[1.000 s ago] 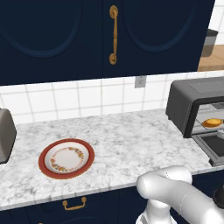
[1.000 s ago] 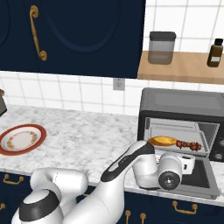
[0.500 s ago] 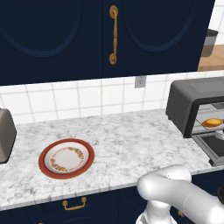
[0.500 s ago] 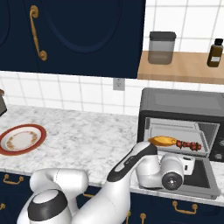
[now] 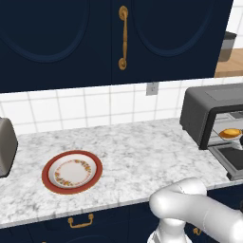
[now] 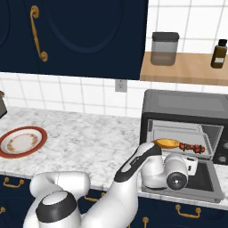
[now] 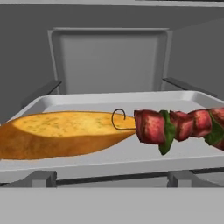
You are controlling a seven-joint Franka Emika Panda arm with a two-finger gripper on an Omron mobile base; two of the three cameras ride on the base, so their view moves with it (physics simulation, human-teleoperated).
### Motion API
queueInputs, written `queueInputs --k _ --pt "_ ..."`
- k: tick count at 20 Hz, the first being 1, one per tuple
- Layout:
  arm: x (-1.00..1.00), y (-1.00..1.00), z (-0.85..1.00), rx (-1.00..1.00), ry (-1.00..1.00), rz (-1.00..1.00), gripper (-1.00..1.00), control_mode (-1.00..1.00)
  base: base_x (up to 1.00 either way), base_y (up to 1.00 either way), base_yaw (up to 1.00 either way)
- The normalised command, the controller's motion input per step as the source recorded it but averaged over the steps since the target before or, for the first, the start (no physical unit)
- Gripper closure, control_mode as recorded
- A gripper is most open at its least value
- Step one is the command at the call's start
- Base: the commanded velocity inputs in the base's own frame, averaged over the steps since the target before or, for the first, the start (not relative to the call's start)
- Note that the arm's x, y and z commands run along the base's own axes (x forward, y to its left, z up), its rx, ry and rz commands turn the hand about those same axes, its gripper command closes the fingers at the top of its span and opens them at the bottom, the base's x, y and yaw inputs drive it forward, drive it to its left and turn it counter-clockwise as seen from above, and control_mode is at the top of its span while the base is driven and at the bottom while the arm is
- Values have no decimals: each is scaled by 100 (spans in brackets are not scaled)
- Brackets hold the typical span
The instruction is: Pick up the kebab skewer and baguette bread, and place them inside the toaster oven. Close the toaster oven door and start by setting the timer.
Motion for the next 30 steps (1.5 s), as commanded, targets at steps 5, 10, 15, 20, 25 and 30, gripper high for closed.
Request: queueInputs --k 5,10,15,20,25,30 --pt "20 0 0 0 0 1 -100 -100 0 0 0" --pt "15 0 -1 0 0 1 -100 -100 0 0 0" --pt "22 0 0 0 0 0 -100 -100 0 0 0" --pt "31 -2 0 2 0 1 -100 -100 0 0 0" --pt "33 -1 0 2 0 1 -100 -100 0 0 0" --pt "32 0 0 2 0 1 -100 -100 0 0 0"
